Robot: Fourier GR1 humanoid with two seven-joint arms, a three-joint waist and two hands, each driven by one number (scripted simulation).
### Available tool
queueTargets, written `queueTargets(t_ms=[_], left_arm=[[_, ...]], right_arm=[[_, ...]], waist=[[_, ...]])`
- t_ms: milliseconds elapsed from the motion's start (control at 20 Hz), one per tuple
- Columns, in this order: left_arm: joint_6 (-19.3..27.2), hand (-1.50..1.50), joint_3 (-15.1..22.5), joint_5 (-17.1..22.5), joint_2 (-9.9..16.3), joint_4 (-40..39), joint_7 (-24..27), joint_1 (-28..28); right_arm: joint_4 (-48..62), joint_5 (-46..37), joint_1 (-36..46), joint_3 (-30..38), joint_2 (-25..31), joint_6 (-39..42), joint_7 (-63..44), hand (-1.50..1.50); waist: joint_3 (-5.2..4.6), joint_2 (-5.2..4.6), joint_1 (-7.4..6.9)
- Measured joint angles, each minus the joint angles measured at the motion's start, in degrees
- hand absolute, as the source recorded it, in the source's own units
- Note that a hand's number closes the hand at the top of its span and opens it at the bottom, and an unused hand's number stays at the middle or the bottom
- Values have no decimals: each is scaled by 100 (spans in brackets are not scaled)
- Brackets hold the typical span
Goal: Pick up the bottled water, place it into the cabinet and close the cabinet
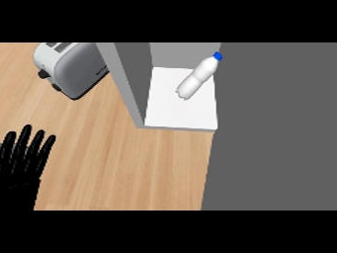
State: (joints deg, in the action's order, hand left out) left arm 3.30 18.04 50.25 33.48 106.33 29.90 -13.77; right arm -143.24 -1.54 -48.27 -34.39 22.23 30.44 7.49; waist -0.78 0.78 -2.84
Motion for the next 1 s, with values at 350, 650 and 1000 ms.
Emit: queueTargets(t_ms=[350,650,1000], left_arm=[[-507,-150,-303,254,369,132,-7,-301],[-851,-150,-515,422,604,175,-34,-408],[-1186,-150,-660,512,808,165,-57,-433]], right_arm=[[47,58,219,-171,-136,-240,-241,150],[46,123,560,-171,-100,-242,-470,150],[61,190,1001,-131,-16,-149,-674,150]], waist=[[-3,-80,-269],[-12,-156,-474],[-32,-232,-764]])
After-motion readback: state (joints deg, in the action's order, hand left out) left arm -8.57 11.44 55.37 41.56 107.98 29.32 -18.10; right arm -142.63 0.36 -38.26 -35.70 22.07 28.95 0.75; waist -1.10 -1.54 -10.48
